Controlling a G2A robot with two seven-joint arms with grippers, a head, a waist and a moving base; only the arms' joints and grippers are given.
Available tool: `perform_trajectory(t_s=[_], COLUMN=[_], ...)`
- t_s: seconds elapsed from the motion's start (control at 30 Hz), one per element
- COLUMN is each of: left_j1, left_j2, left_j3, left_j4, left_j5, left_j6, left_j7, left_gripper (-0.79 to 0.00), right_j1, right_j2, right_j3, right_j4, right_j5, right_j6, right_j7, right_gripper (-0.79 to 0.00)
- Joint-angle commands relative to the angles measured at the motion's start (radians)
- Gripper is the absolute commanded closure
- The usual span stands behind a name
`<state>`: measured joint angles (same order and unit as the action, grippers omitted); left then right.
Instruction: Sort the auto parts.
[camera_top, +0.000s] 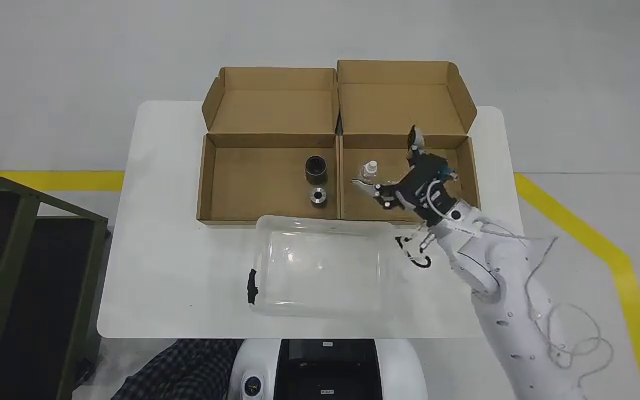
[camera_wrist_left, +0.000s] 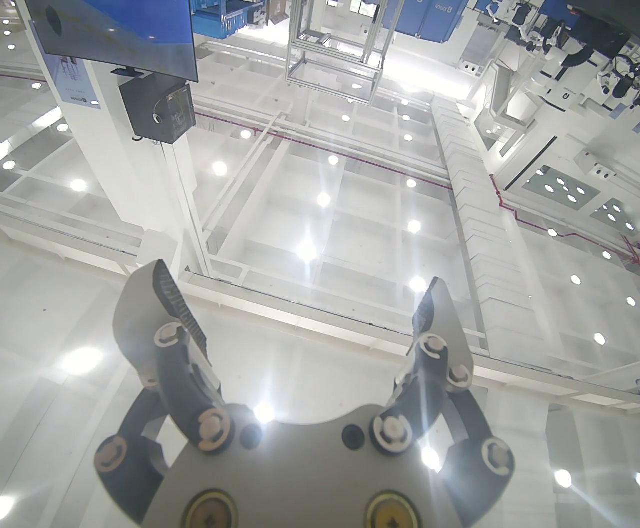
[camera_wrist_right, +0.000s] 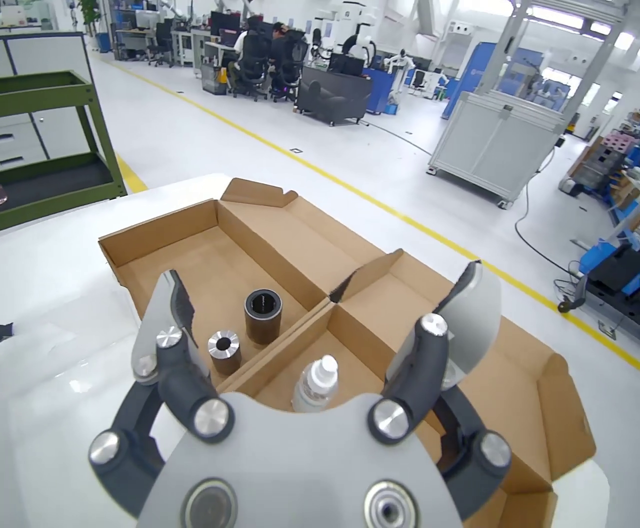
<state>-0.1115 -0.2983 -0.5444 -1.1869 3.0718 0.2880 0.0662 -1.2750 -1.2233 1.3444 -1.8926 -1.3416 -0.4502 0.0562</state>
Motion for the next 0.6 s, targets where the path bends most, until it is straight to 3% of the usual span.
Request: perform_trajectory(t_s=[0.0, 0.57], left_j1=[0.0, 0.0], left_j2=[0.0, 0.0], left_j3=[0.0, 0.0], left_j4=[0.0, 0.0], left_j5=[0.0, 0.0], left_j6=[0.0, 0.0], left_j7=[0.0, 0.0], left_gripper=[-0.785, -0.785], right_j1=[-0.043, -0.385], right_j2=[0.005, 0.032], right_j3=[0.039, 0.345], right_j4=[-0.008, -0.057], right_j5=[-0.003, 0.023], right_j6=[-0.005, 0.053], right_j7=[-0.027, -0.198], right_gripper=[-0.785, -0.785])
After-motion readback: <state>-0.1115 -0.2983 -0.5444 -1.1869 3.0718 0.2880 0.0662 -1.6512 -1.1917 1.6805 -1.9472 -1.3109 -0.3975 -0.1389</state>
